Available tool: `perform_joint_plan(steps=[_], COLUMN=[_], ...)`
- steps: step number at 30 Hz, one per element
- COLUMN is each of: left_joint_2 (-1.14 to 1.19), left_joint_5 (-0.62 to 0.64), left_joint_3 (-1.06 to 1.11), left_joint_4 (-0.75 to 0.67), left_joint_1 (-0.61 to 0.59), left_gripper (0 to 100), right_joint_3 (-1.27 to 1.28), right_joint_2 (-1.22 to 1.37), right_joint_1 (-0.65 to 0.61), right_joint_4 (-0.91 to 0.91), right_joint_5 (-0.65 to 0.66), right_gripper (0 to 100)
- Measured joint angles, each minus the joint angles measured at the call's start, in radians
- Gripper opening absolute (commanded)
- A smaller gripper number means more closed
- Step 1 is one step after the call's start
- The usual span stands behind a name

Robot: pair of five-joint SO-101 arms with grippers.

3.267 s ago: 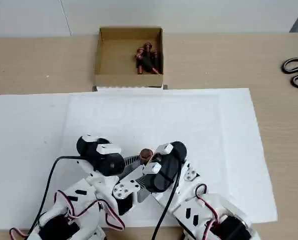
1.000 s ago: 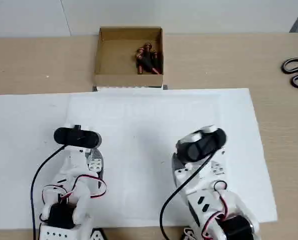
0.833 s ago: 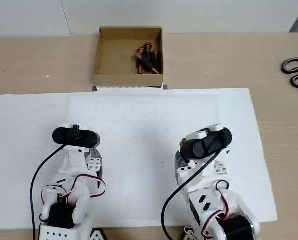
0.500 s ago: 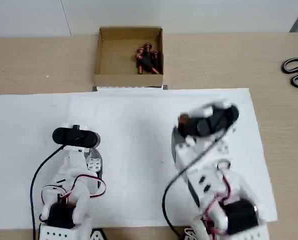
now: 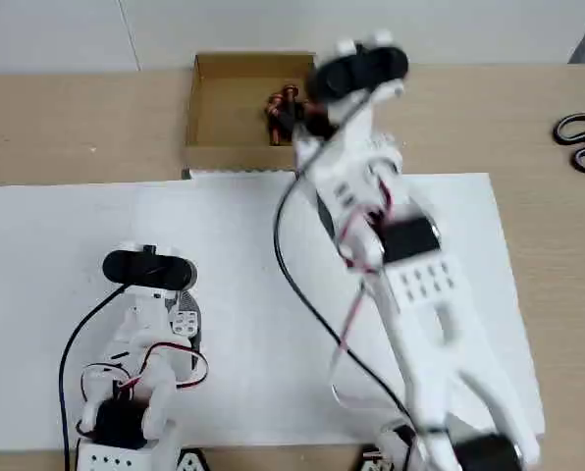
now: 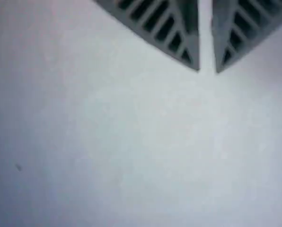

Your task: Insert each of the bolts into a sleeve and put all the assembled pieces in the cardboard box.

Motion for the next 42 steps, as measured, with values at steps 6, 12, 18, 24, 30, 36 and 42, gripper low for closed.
perform_joint_plan(steps=[6,12,18,24,30,36,42], left_joint_2=[0.000,0.000,0.000,0.000,0.000,0.000,0.000], left_joint_5=[0.000,0.000,0.000,0.000,0.000,0.000,0.000], left_joint_3=[0.000,0.000,0.000,0.000,0.000,0.000,0.000], left_joint_4=[0.000,0.000,0.000,0.000,0.000,0.000,0.000], left_joint_1=[0.000,0.000,0.000,0.000,0.000,0.000,0.000], left_gripper=[1,1,1,1,1,1,1], right_joint_3=[-0.267,-0.457,-0.563,-0.624,-0.626,-0.626,-0.646], right_joint_2=[0.319,0.572,0.793,0.913,0.916,0.916,0.942], right_joint_1=[0.000,-0.002,-0.009,-0.009,-0.011,-0.011,-0.011], right_joint_4=[-0.081,-0.163,-0.267,-0.293,-0.293,-0.293,-0.302], right_joint_5=[0.000,-0.044,-0.052,-0.052,-0.049,-0.031,-0.031], right_gripper=[0.3,0.4,0.7,0.8,0.9,8.0,23.1])
